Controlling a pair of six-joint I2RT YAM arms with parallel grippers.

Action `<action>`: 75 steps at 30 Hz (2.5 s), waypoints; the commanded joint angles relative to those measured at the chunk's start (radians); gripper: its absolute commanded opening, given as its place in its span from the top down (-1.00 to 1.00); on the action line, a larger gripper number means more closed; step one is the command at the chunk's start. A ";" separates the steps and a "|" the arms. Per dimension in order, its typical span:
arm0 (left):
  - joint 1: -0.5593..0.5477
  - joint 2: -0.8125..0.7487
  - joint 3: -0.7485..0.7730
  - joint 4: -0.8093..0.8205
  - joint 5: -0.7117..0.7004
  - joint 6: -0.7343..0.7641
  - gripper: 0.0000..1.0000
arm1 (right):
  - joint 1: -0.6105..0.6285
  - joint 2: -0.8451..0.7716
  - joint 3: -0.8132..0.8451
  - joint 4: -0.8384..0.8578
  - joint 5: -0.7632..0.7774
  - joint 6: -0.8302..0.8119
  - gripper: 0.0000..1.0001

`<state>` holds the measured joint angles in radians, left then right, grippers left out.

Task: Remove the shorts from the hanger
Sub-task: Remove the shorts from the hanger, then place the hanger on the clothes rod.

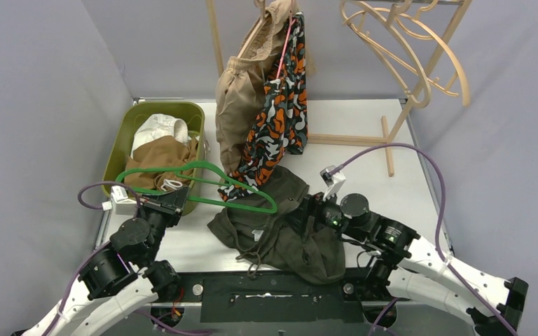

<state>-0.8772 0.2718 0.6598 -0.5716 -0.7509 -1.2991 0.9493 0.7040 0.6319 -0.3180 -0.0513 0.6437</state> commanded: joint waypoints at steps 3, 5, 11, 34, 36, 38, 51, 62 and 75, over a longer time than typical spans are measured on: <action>0.000 -0.091 -0.066 0.115 0.034 -0.009 1.00 | -0.027 0.194 0.028 0.279 -0.093 0.190 -0.68; 0.001 -0.115 -0.085 0.137 0.057 -0.010 1.00 | -0.062 0.251 0.015 0.351 -0.173 0.226 -0.67; 0.000 -0.141 -0.143 0.212 0.119 -0.007 1.00 | -0.162 0.410 -0.043 0.689 -0.516 0.421 -0.34; 0.003 -0.209 -0.131 0.033 0.030 -0.038 1.00 | -0.184 0.293 0.062 0.604 -0.689 0.329 0.04; 0.002 -0.222 -0.133 0.020 0.021 -0.046 1.00 | -0.184 0.278 0.056 0.608 -0.693 0.321 0.16; 0.002 -0.233 -0.137 -0.001 0.009 -0.059 1.00 | -0.184 0.267 0.055 0.620 -0.693 0.318 0.22; 0.001 -0.217 -0.153 -0.005 0.008 -0.070 1.00 | -0.185 0.179 0.074 0.562 -0.632 0.268 0.23; 0.002 -0.125 -0.125 0.180 0.103 0.123 0.99 | -0.185 0.104 0.079 0.624 -0.656 0.204 1.00; 0.003 0.169 -0.027 0.430 0.374 0.377 -0.49 | -0.176 -0.297 -0.007 0.451 -0.396 -0.137 1.00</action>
<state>-0.8761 0.3920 0.5621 -0.2848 -0.4923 -1.0420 0.7670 0.5018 0.6346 0.1265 -0.5457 0.6426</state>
